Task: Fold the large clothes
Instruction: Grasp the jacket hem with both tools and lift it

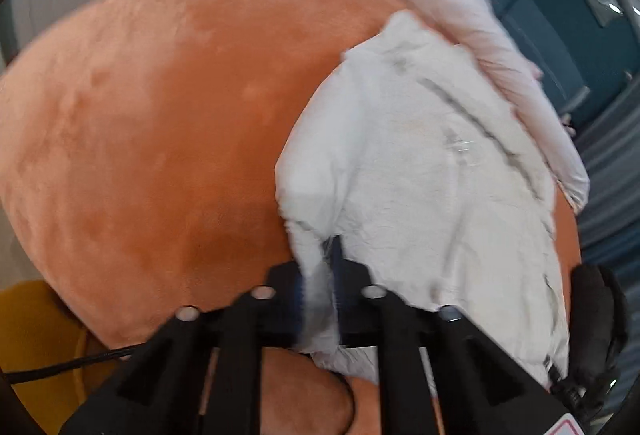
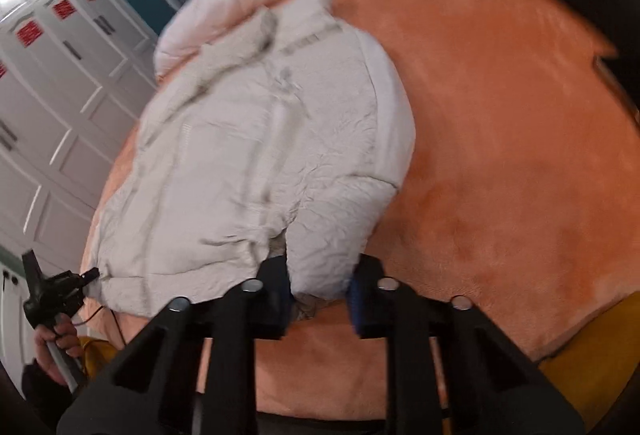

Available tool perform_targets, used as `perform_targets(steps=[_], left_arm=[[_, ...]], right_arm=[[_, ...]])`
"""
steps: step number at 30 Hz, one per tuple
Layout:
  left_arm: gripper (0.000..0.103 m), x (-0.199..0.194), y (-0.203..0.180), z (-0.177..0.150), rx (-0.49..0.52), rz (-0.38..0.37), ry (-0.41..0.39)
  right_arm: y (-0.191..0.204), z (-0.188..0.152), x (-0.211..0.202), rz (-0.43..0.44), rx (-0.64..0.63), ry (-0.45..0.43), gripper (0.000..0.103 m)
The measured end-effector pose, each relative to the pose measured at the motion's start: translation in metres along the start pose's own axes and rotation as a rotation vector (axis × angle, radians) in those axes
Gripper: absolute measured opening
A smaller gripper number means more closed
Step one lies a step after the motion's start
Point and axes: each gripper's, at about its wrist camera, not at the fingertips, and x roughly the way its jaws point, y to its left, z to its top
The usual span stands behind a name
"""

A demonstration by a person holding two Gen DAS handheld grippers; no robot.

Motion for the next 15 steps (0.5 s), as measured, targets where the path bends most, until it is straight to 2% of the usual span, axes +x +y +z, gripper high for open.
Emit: perform_targets(steps=[2, 5, 9, 11, 13, 15], left_arm=[[0.001, -0.028, -0.012, -0.002, 0.055, -0.031, -0.041], [0.001, -0.071, -0.022, -0.012, 0.113, -0.084, -0.06], [0.001, -0.121, -0.019, -0.042, 0.153, -0.119, -0.038], [0.001, -0.129, -0.012, -0.059, 0.172, -0.096, -0.007], [0.001, -0.119, -0.004, -0.075, 0.185, -0.056, 0.045], [0.001, -0.118, 0.006, -0.086, 0.127, -0.063, 0.077]], right_arm=[[0.009, 0.002, -0.02, 0.017, -0.033, -0.031, 0.014], [0.022, -0.001, -0.053, 0.029, -0.112, -0.057, 0.013], [0.023, -0.015, -0.093, 0.017, -0.189, -0.049, 0.013], [0.016, -0.026, -0.101, -0.005, -0.207, -0.019, 0.013], [0.007, -0.037, -0.098, -0.029, -0.21, 0.02, 0.013], [0.004, -0.042, -0.102, -0.026, -0.196, 0.03, 0.013]])
